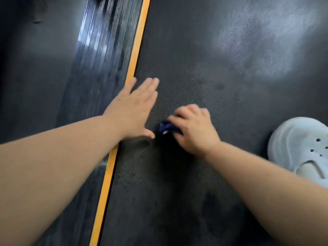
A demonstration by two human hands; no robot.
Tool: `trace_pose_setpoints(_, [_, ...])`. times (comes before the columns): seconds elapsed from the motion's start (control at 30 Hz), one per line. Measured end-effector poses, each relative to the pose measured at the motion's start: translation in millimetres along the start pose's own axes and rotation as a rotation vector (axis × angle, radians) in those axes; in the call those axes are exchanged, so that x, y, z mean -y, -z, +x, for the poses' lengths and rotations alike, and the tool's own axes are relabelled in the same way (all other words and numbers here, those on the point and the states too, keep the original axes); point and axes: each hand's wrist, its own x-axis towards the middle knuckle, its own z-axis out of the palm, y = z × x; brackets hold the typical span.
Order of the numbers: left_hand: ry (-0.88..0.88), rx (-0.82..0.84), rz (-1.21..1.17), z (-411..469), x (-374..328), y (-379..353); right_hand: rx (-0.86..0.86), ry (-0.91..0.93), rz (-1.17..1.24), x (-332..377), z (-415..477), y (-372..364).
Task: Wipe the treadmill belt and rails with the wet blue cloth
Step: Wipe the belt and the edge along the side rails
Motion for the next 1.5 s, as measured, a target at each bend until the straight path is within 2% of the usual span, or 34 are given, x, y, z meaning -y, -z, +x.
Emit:
trace_pose_setpoints(0.07, [-0.025,0.053,-0.098,6,-13,4,-0.102,-0.164,-0.064,-32,33,14])
trace_pose_setpoints(0.13, [0.059,0.144,-0.293,13,-20,7,-0.096,-0.347,-0.067,-62,59,29])
trace_pose_setpoints(0.17, [0.087,0.163,-0.338,15,-23,6,-0.07,-0.377,-0.073,-69,63,30])
trace_pose_setpoints(0.37, [0.162,0.187,-0.355,24,-37,8,-0.016,-0.251,0.108,-24,7,17])
trace_pose_setpoints(0.43, [0.2,0.22,-0.391,27,-46,10,0.04,-0.187,0.071,-15,-7,18])
trace_pose_setpoints(0.53, [0.232,0.23,-0.376,28,-53,8,0.122,-0.136,-0.111,-13,-7,32])
trace_pose_setpoints(0.6, [0.258,0.238,-0.365,29,-57,12,0.22,-0.211,-0.171,-12,-3,40])
trace_pose_setpoints(0.67, [0.281,0.276,-0.379,31,-62,20,0.336,-0.381,-0.127,-2,-7,49])
trace_pose_setpoints(0.73, [0.304,0.266,-0.384,32,-62,21,0.365,-0.396,-0.085,6,-11,49])
trace_pose_setpoints(0.9, [0.294,0.238,-0.37,36,-60,2,0.244,-0.17,-0.029,-32,-5,35])
trace_pose_setpoints(1.03, [0.285,0.274,-0.377,39,-63,7,0.121,-0.428,0.029,-70,47,40])
trace_pose_setpoints(1.07, [0.291,0.273,-0.381,39,-61,7,0.125,-0.441,0.006,-76,64,43])
trace_pose_setpoints(1.17, [0.299,0.302,-0.412,38,-59,7,0.164,-0.352,-0.141,-87,93,53])
trace_pose_setpoints(1.27, [0.311,0.307,-0.38,40,-60,8,0.208,-0.085,-0.212,-88,79,53])
trace_pose_setpoints(1.33, [0.315,0.32,-0.37,40,-62,10,0.228,0.128,-0.12,-83,43,48])
trace_pose_setpoints(1.4, [0.319,0.313,-0.364,38,-62,10,0.223,0.261,-0.052,-83,15,42])
trace_pose_setpoints(1.43, [0.314,0.314,-0.363,38,-61,10,0.209,0.254,-0.048,-90,13,40])
trace_pose_setpoints(1.5, [0.307,0.322,-0.358,37,-60,9,0.114,0.113,-0.038,-108,36,38])
